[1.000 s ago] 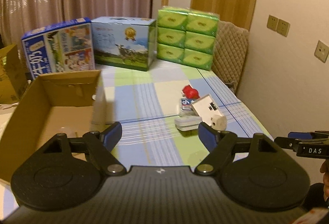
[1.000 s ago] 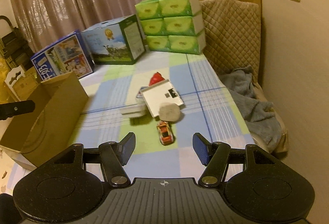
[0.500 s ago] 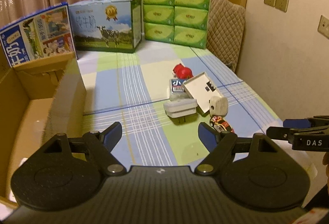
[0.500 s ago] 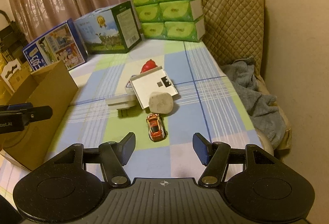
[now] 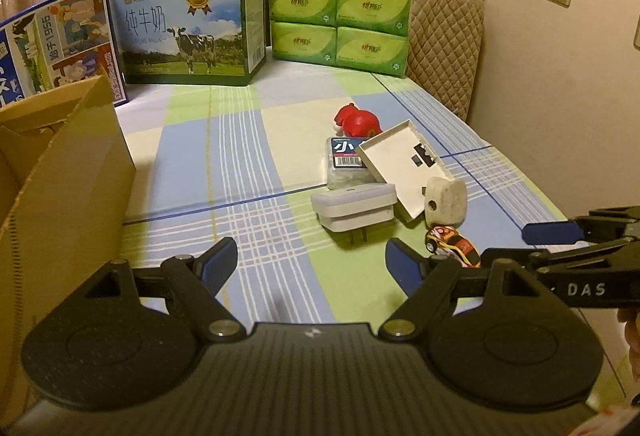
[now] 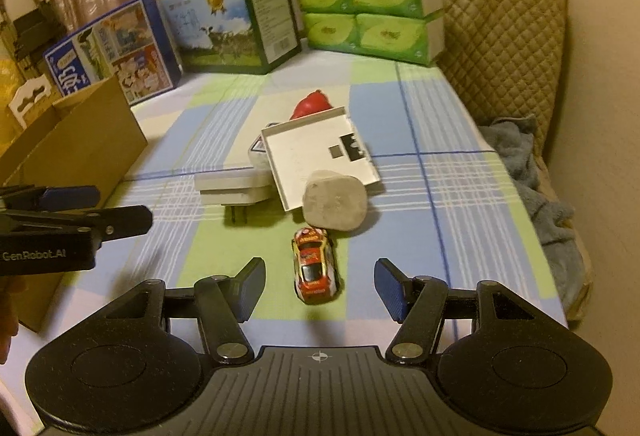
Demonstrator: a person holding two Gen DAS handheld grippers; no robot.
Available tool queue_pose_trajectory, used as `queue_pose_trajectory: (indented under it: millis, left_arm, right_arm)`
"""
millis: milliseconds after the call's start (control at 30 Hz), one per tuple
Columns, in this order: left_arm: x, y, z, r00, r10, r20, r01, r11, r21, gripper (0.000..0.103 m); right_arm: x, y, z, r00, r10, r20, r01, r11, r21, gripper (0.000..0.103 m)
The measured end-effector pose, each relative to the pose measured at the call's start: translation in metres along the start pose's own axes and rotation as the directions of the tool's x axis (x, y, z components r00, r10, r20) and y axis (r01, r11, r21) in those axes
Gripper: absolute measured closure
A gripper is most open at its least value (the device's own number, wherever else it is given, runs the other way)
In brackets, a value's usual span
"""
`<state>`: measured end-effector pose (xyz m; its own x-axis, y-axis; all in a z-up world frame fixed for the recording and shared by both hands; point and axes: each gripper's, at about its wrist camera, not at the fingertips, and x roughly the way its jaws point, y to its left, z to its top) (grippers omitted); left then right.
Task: Organize rigid objects
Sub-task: 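Move both tools back from the box toward the items on the table, then grasp the red toy car with the right tool, then grasp the white plug adapter with the left tool while the right tool holds the car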
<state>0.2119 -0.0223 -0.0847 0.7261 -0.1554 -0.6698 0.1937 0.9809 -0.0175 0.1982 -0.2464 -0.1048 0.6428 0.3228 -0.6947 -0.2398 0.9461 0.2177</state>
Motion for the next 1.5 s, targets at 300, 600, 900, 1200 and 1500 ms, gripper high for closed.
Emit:
queue_pose_trajectory:
  millis: [300,600,900,1200,1500]
  left_arm:
    - [0.022,0.007,-0.008,1.0,-0.012,0.014,0.012,1.0,-0.016,0.025]
    - [0.031,0.014,-0.012,1.0,-0.019,-0.008,0.018,0.999,-0.032,0.025]
    - [0.031,0.015,-0.012,1.0,-0.019,-0.007,0.019,0.999,-0.038,0.025]
    - [0.033,0.013,-0.012,1.0,-0.021,-0.004,0.021,0.999,-0.03,0.025]
    - [0.036,0.011,-0.01,1.0,-0.019,0.009,0.019,1.0,-0.018,0.025]
  right_arm:
    - [0.037,0.002,0.007,0.999,0.002,-0.047,-0.004,0.999,-0.04,0.06]
    - [0.056,0.01,0.012,0.997,-0.016,-0.078,0.01,0.997,-0.073,0.068]
    - [0.066,0.012,0.008,0.994,-0.055,-0.096,0.045,0.993,-0.107,0.075]
    - [0.059,0.016,0.009,0.995,-0.047,-0.087,0.039,0.995,-0.088,0.077]
    - [0.039,0.015,0.016,1.0,-0.021,0.004,0.021,0.999,-0.038,0.077]
